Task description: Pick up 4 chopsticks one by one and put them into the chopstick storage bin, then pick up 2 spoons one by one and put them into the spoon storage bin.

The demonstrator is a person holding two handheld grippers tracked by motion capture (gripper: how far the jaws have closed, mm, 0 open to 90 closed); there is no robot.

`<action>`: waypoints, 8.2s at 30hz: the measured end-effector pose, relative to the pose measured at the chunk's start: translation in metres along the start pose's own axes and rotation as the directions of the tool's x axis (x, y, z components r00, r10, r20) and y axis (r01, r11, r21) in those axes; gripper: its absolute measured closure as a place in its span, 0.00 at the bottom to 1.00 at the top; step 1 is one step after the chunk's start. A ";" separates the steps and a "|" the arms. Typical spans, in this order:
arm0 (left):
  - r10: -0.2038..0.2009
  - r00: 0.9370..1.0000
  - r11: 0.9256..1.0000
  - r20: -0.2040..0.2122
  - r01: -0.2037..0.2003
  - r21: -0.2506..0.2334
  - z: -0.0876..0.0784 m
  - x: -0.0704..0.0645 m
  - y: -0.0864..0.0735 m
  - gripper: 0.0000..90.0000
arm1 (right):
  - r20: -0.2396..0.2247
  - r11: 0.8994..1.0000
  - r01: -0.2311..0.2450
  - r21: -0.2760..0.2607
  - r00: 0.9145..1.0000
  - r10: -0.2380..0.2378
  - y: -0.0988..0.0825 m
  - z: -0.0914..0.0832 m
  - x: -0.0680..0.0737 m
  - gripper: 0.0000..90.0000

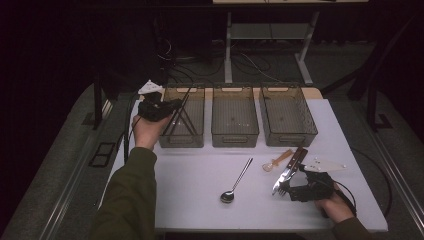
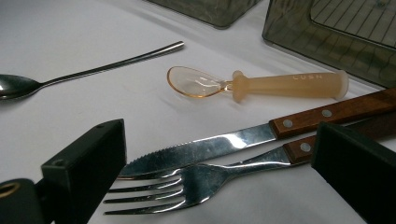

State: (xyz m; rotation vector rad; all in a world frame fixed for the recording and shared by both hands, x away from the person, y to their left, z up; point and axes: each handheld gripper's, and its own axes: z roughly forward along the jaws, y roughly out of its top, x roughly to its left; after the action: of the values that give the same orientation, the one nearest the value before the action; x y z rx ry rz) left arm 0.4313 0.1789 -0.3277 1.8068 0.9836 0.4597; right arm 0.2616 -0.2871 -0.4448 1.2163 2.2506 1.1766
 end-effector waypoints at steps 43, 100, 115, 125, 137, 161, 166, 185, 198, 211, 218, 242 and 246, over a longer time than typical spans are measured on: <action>0.031 0.993 0.992 -0.113 -0.017 0.126 0.055 0.019 -0.031 0.52 | -0.004 1.000 0.003 -0.006 1.000 -0.003 0.000 -0.001 0.000 0.04; 0.167 0.958 0.978 0.232 -0.191 0.087 -0.037 -0.093 -0.128 0.00 | -0.002 1.000 0.016 0.001 1.000 -0.016 0.001 0.001 0.002 0.04; 0.162 0.943 0.970 0.290 -0.205 0.127 -0.044 -0.114 -0.147 0.04 | 0.000 1.000 0.020 0.001 1.000 -0.020 0.001 0.001 0.002 0.04; 0.141 0.921 0.967 0.363 -0.206 0.147 -0.040 -0.127 -0.147 0.22 | 0.001 1.000 0.019 0.001 1.000 -0.019 0.001 0.001 0.002 0.04; 0.175 0.889 0.958 0.423 -0.253 0.136 -0.028 -0.147 -0.143 0.63 | -0.002 1.000 0.010 -0.001 1.000 -0.010 0.001 0.001 0.003 0.04; 0.195 0.813 0.910 0.548 -0.358 0.208 0.020 -0.198 -0.139 1.00 | -0.006 1.000 0.013 0.004 1.000 -0.013 0.001 0.003 0.003 0.04; 0.221 0.812 0.885 0.540 -0.400 0.238 0.030 -0.207 -0.141 1.00 | -0.006 1.000 0.013 0.005 1.000 -0.013 0.001 0.002 0.002 0.04; 0.206 0.810 0.861 0.549 -0.417 0.292 0.022 -0.211 -0.149 1.00 | -0.009 1.000 0.015 -0.003 1.000 -0.015 0.001 0.001 0.002 0.04; 0.239 0.827 0.844 0.509 -0.436 0.313 0.015 -0.205 -0.148 1.00 | -0.007 1.000 0.015 -0.001 1.000 -0.015 0.001 0.001 0.002 0.04; 0.273 0.836 0.823 0.476 -0.459 0.335 0.012 -0.197 -0.147 1.00 | -0.008 1.000 0.015 -0.002 1.000 -0.015 0.001 0.001 0.002 0.04; 0.276 0.849 0.826 0.451 -0.450 0.340 0.011 -0.190 -0.145 1.00 | -0.007 1.000 0.015 -0.002 1.000 -0.015 0.001 0.001 0.002 0.04; 0.236 0.895 0.858 0.378 -0.374 0.352 0.011 -0.167 -0.141 1.00 | -0.008 1.000 0.015 -0.001 1.000 -0.015 0.001 0.001 0.002 0.04; 0.235 0.888 0.858 0.395 -0.380 0.344 0.009 -0.168 -0.139 1.00 | -0.009 1.000 0.015 -0.001 1.000 -0.015 0.001 0.001 0.003 0.04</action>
State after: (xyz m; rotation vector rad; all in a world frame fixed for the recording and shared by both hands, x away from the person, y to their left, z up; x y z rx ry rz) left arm 0.2790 0.0662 -0.4354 2.3552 0.5663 0.1189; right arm 0.2615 -0.2842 -0.4440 1.1944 2.2612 1.1800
